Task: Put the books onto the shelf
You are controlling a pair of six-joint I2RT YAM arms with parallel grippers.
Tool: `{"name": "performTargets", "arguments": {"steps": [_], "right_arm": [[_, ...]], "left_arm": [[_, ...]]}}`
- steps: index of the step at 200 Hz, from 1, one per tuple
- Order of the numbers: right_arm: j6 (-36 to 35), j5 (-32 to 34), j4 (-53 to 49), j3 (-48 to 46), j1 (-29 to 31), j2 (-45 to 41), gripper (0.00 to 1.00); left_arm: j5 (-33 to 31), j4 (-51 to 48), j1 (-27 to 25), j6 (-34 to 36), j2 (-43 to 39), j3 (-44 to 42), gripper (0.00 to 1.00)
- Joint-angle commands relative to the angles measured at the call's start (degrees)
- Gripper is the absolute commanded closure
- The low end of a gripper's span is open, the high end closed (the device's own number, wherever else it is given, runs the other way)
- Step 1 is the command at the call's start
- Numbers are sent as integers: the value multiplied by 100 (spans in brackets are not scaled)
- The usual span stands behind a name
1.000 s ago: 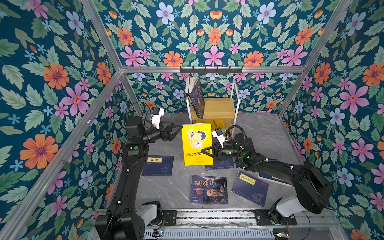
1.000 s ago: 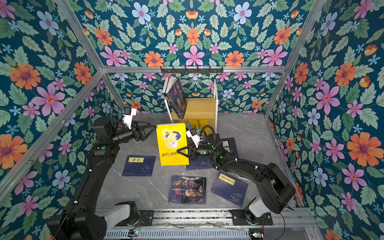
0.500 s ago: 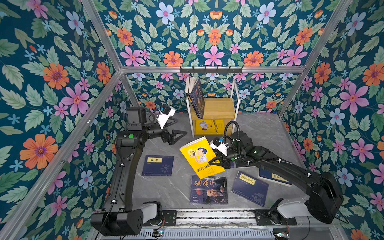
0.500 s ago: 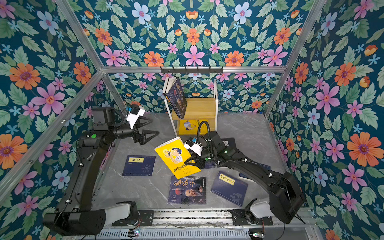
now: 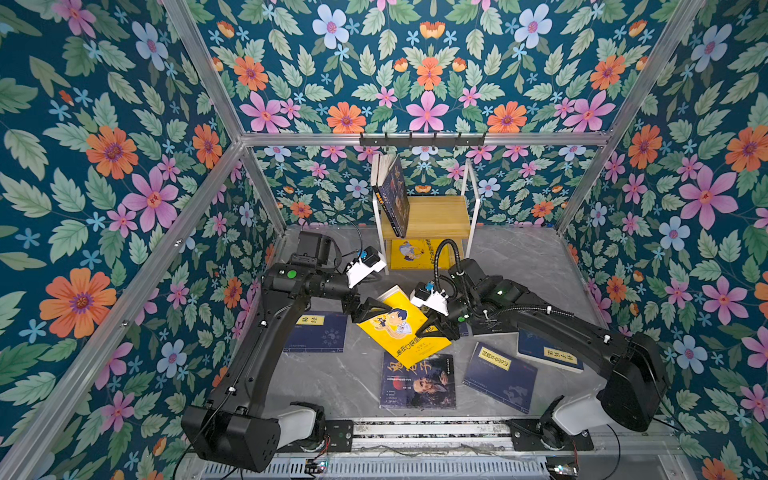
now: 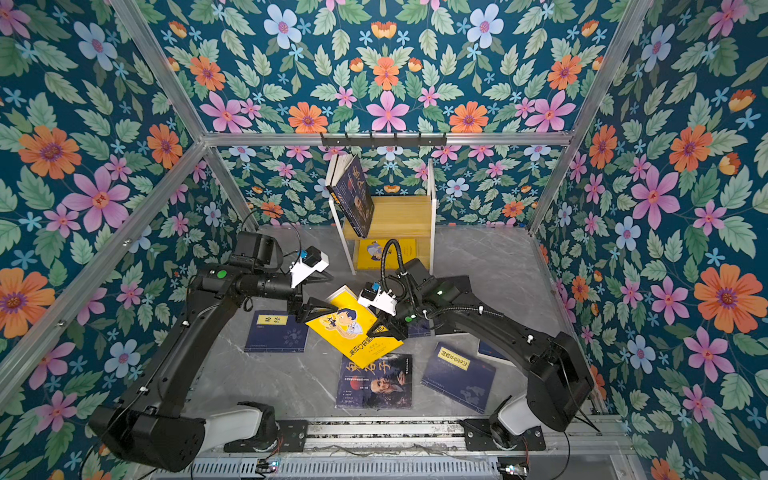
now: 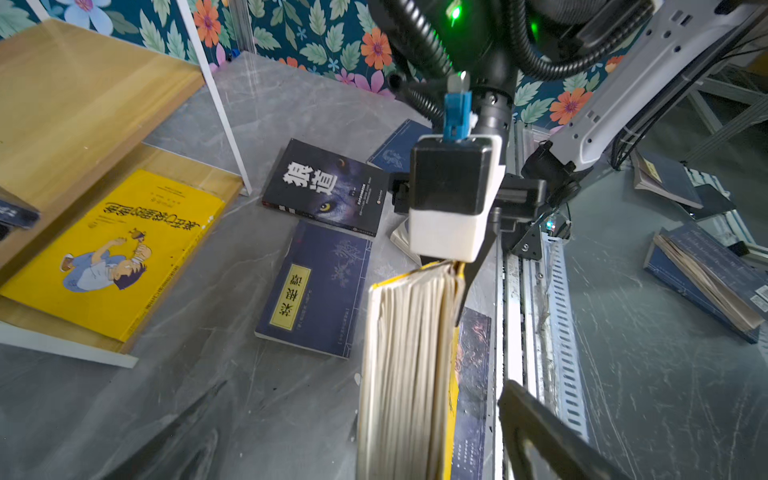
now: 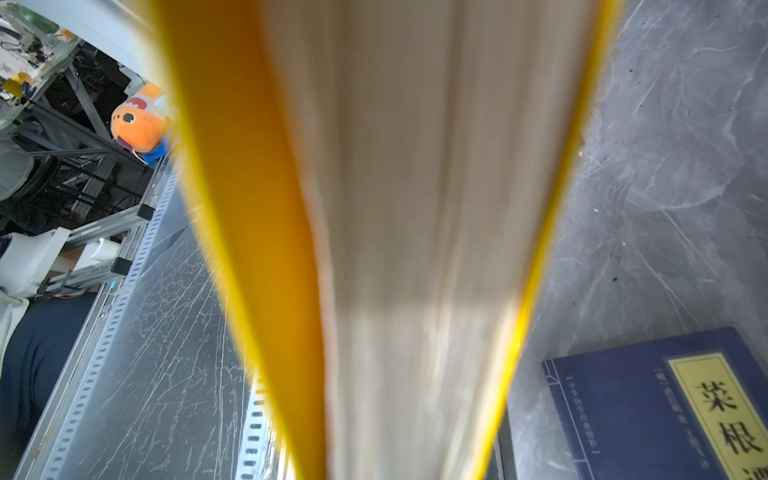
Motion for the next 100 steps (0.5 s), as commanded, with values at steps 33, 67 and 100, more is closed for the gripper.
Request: {"name": "performTargets", "arguments": {"steps": [33, 67, 100], "right_arm": [[-298, -142, -92, 178, 71, 23, 100], [-236, 178, -43, 45, 76, -119, 90], [-70, 986, 311, -442, 74, -567, 51]], "left_arm": [[314, 161, -150, -127, -17, -389, 57], [473, 390, -132, -397, -61, -435, 100], [393, 778, -70, -866, -167, -629, 100]]}}
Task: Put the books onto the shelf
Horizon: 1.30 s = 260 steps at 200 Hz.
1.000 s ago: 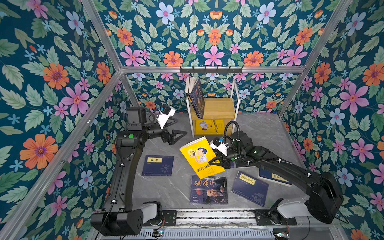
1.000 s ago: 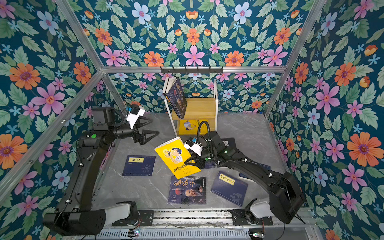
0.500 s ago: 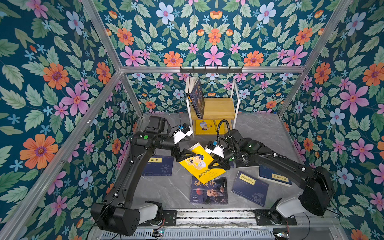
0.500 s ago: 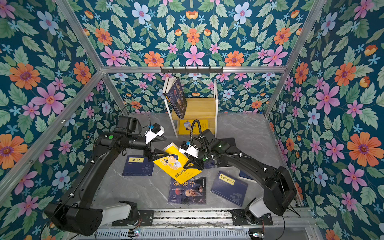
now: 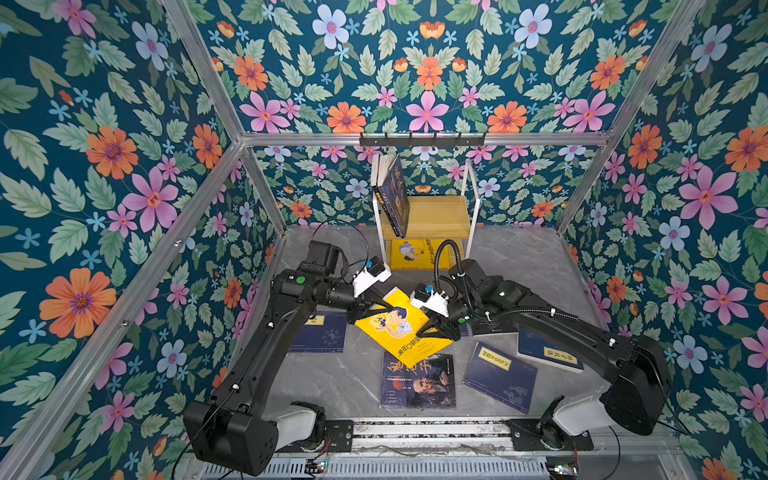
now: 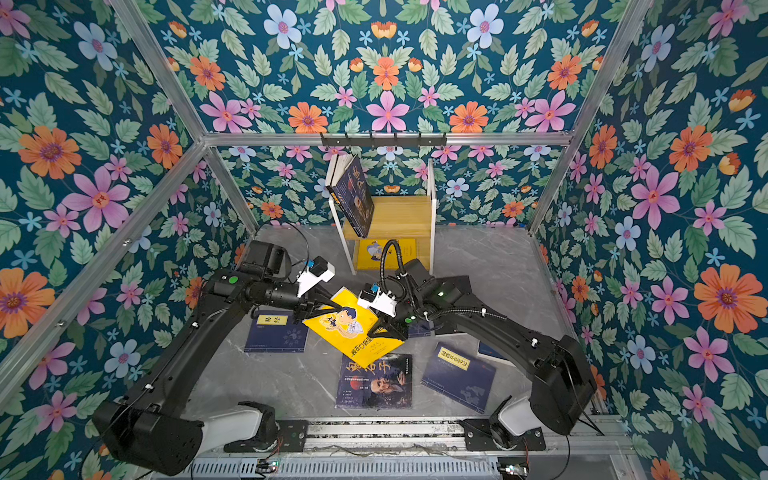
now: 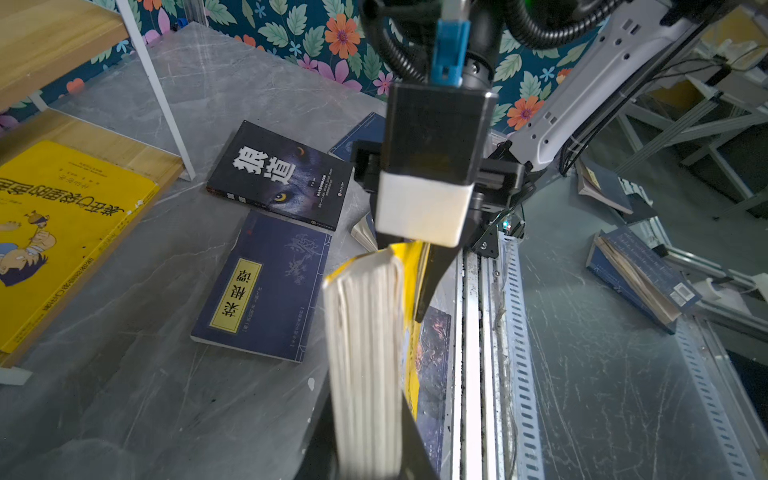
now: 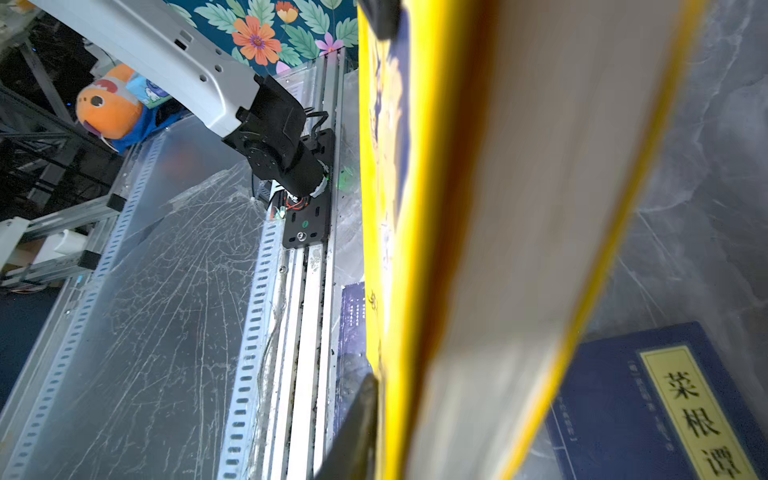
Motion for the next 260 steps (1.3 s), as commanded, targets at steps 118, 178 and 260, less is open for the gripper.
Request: {"name": "performTargets", "arguments": {"steps": [118, 178, 260], "right_arm": [[323, 4469, 1676, -1694, 673, -1850, 32], [-301, 5812, 2342, -1600, 1545, -1280, 32], [-1552, 7335, 3622, -992, 2378, 227, 31]], "left_arm": [[-1072, 3164, 846, -4623, -155, -623, 100], [-805, 4338, 1095, -6307, -248, -1268, 100], [-686, 6489, 1230, -8782, -425, -2541, 100]]}}
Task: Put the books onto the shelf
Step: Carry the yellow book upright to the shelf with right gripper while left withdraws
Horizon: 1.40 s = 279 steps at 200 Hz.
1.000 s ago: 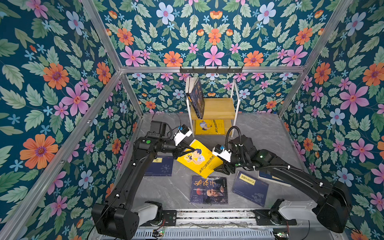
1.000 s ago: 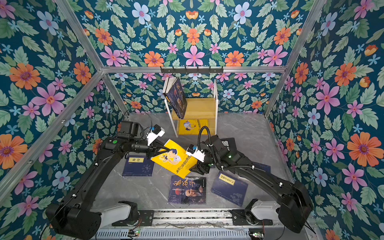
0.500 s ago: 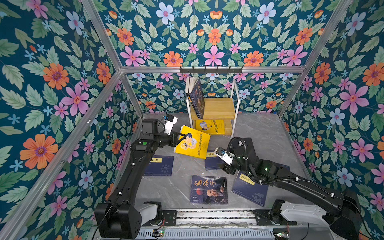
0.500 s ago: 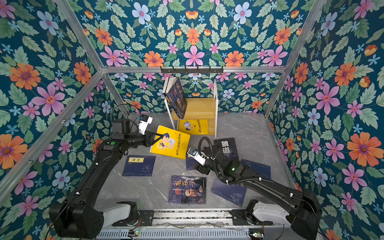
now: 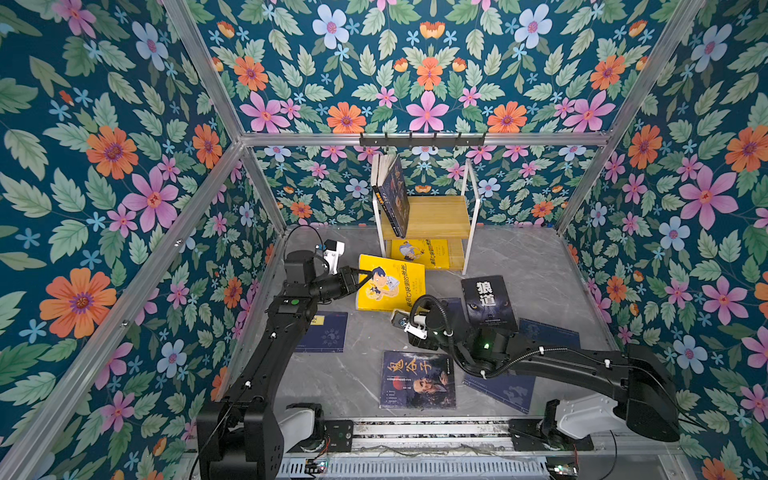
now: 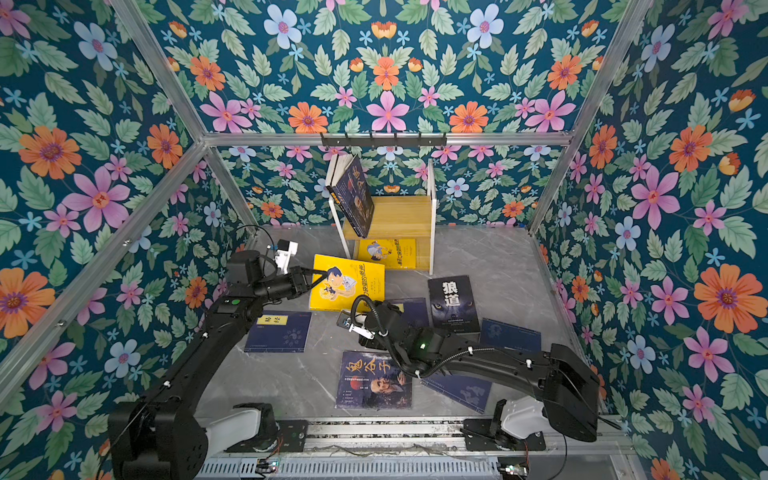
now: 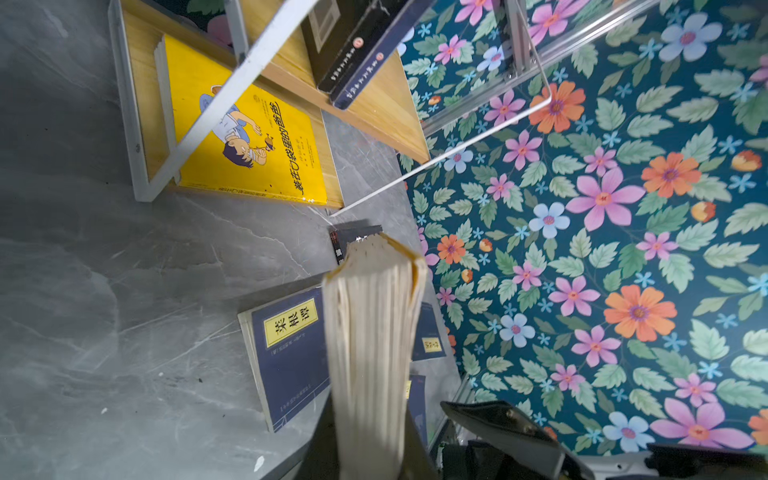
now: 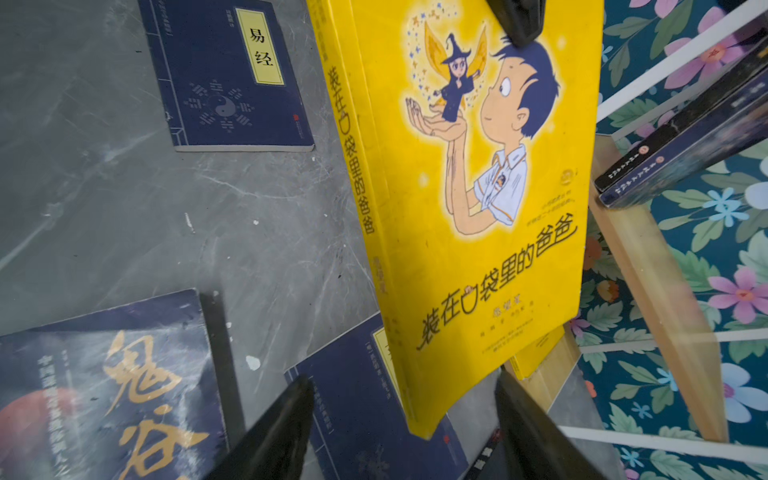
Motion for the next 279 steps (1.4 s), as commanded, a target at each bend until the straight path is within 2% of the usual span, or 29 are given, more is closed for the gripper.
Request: {"name": "performTargets", "arguments": {"steps": [1, 22, 58, 91, 106, 147, 160, 179, 191, 224, 234, 263, 279], "right_arm": [[-594, 764, 756, 138, 149, 346, 31], [-742, 1193, 1256, 328, 163, 734, 31], [-1419, 1712, 2260, 536, 163, 1502, 30], [-1600, 1614, 2635, 781, 102, 1927, 33], [-1640, 1602, 2780, 864, 58, 2034, 42], [-1665, 1628, 2995, 930, -72, 2064, 80], [-1666, 1631, 2969, 897, -75, 2031, 100], [-1607, 1614, 2989, 730, -78, 1892, 100], [-1517, 1586, 2957, 584, -83, 1784, 100], [-1001, 1554, 2765, 131, -83, 1370, 100], [-844, 1464, 2693, -27, -89, 1002, 100], [-289, 1277, 2279, -379, -110, 452, 100], [59, 1119, 2131, -574, -147, 66, 100]], "left_arm": [[41, 1262, 70, -1120, -62, -278, 100], [11, 1757, 139, -1655, -109, -508, 100], [12, 1819, 157, -1778, -147, -606, 100], [9, 1840, 153, -1778, -187, -671, 100], [16, 1806, 142, -1690, -190, -656, 100], [-1, 1663, 83, -1517, -221, -650, 100], [16, 1652, 73, -1500, -210, -635, 89], [40, 1652, 90, -1327, -242, -604, 60], [67, 1612, 121, -1175, -237, -524, 47], [27, 1608, 295, -974, -278, -430, 29], [9, 1609, 368, -857, -278, -411, 22], [-196, 947, 525, 15, -288, -124, 1], [-307, 801, 568, 291, -309, -93, 0]]}}
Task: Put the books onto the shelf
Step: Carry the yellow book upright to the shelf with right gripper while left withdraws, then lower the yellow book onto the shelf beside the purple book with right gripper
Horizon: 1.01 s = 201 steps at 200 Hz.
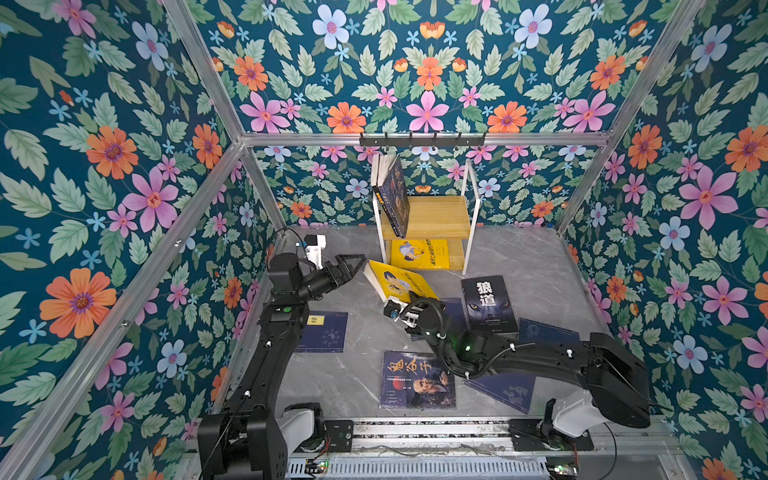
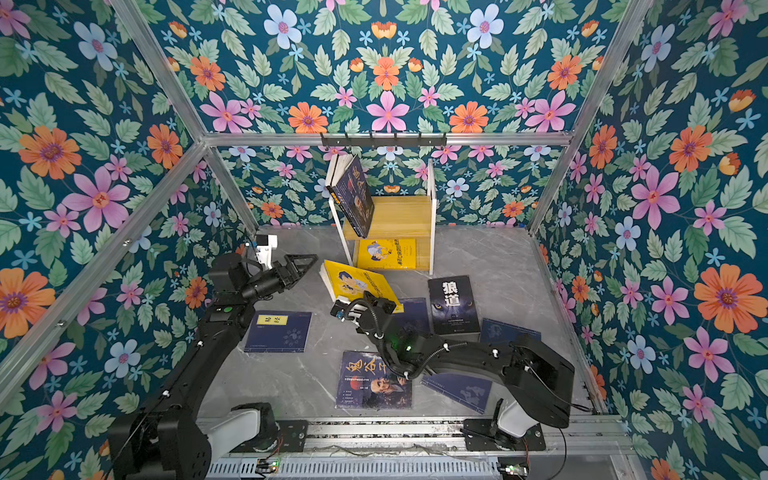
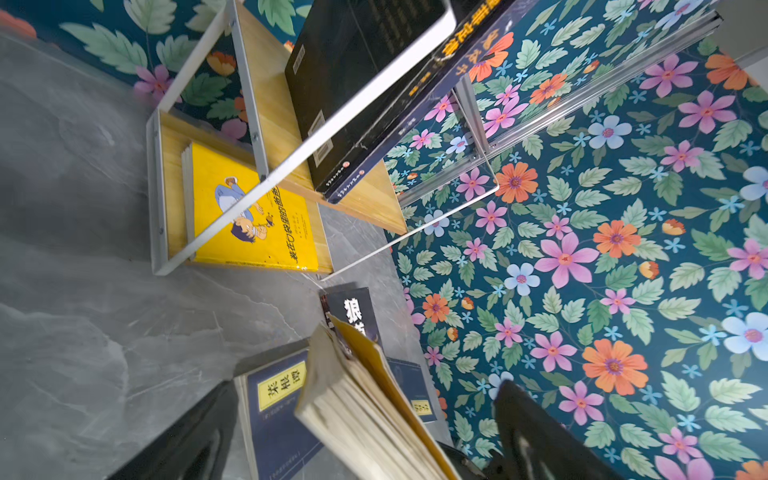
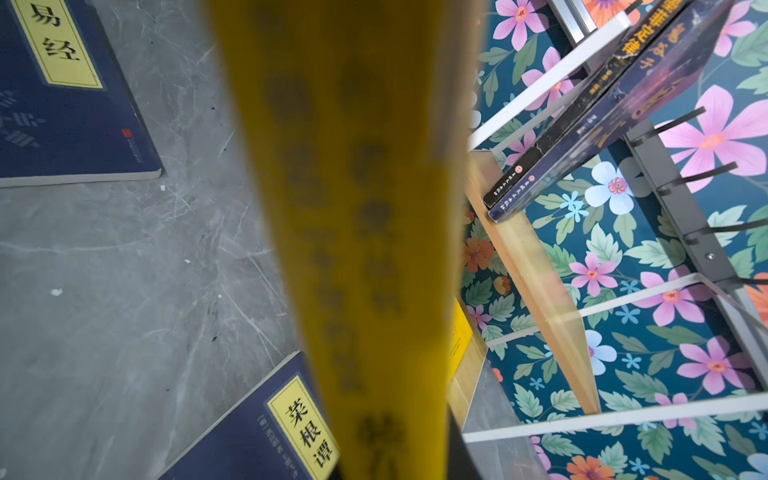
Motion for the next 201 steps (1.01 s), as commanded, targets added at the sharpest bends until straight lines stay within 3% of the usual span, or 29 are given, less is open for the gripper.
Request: {"name": "performTargets", "arguments": {"steps": [1, 57, 94, 135, 201], "right_arm": [[753, -181, -80, -206, -34, -462, 100], [2608, -1217, -260, -602, -797, -2019, 100], [3609, -1395, -288, -120, -1537, -2237, 100], [3897, -1377, 122, 812, -2071, -1581, 100], [4105, -980, 256, 3025, -2478, 565, 100]], "left_arm": [[-207, -380, 66, 790, -35, 92, 0], [-1353, -1382, 170, 1921, 18, 310, 0], [-1976, -1635, 168, 2369, -12, 332, 0], [-2236, -1840, 153, 2724, -100, 428, 0], [-2389, -1937, 49, 2926, -225, 494, 0]]}}
